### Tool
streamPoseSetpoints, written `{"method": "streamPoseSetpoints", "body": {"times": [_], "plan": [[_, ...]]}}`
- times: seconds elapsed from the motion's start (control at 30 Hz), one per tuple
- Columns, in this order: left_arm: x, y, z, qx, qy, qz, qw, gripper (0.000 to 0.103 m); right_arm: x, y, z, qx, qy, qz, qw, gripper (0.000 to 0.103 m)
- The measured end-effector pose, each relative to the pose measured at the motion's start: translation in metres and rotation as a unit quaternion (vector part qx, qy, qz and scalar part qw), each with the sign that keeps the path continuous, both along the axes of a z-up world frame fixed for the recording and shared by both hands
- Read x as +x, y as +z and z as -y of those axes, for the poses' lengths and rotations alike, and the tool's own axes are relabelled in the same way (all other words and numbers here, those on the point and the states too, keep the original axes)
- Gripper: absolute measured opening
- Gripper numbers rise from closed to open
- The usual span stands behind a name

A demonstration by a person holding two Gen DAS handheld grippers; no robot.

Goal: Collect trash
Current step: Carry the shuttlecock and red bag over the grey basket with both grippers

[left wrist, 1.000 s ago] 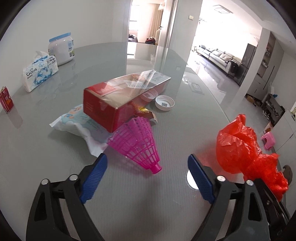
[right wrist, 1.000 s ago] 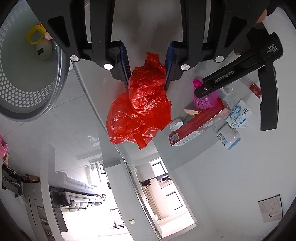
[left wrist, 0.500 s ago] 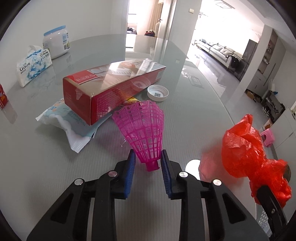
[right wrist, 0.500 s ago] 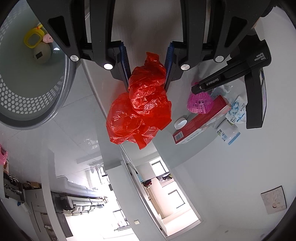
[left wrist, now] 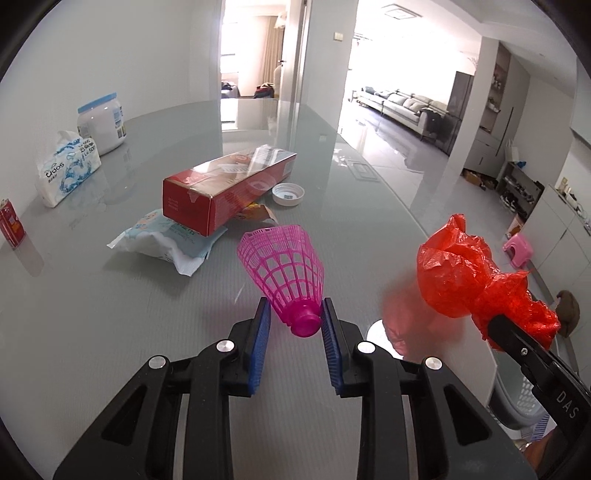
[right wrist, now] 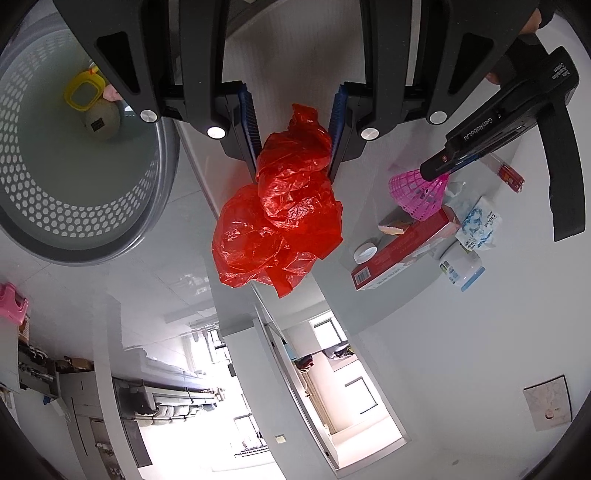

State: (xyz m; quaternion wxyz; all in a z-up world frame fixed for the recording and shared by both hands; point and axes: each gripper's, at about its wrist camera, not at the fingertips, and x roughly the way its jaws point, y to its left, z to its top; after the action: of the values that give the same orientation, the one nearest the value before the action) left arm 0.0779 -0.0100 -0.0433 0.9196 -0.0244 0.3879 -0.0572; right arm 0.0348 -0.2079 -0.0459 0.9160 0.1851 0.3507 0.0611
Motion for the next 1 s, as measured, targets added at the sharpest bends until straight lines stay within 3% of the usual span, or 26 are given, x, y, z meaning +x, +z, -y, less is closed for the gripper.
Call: {"method": "streamPoseSetpoints", "body": {"times": [0.23,0.47,1.0], "plan": [[-0.023,0.012,0.011,-0.001,-0.031,0.022,0.9993,0.028,-0.022,0.011,-0.001,-0.016,-0.022,0.008,1.0,0.032],[-0.04,0.023,0.055,-0.004,-0.093,0.04,0.9948,0.027,-0.055,0.012,0.022,-0.025,-0.071,0.011,0.997,0.032],[-0.056,0.008,0.175,0.008,-0.243,0.026,0.9697,0.028,-0.12,-0.007,0.114,-0.024,-0.198,-0.012,0.98,0.032]]}}
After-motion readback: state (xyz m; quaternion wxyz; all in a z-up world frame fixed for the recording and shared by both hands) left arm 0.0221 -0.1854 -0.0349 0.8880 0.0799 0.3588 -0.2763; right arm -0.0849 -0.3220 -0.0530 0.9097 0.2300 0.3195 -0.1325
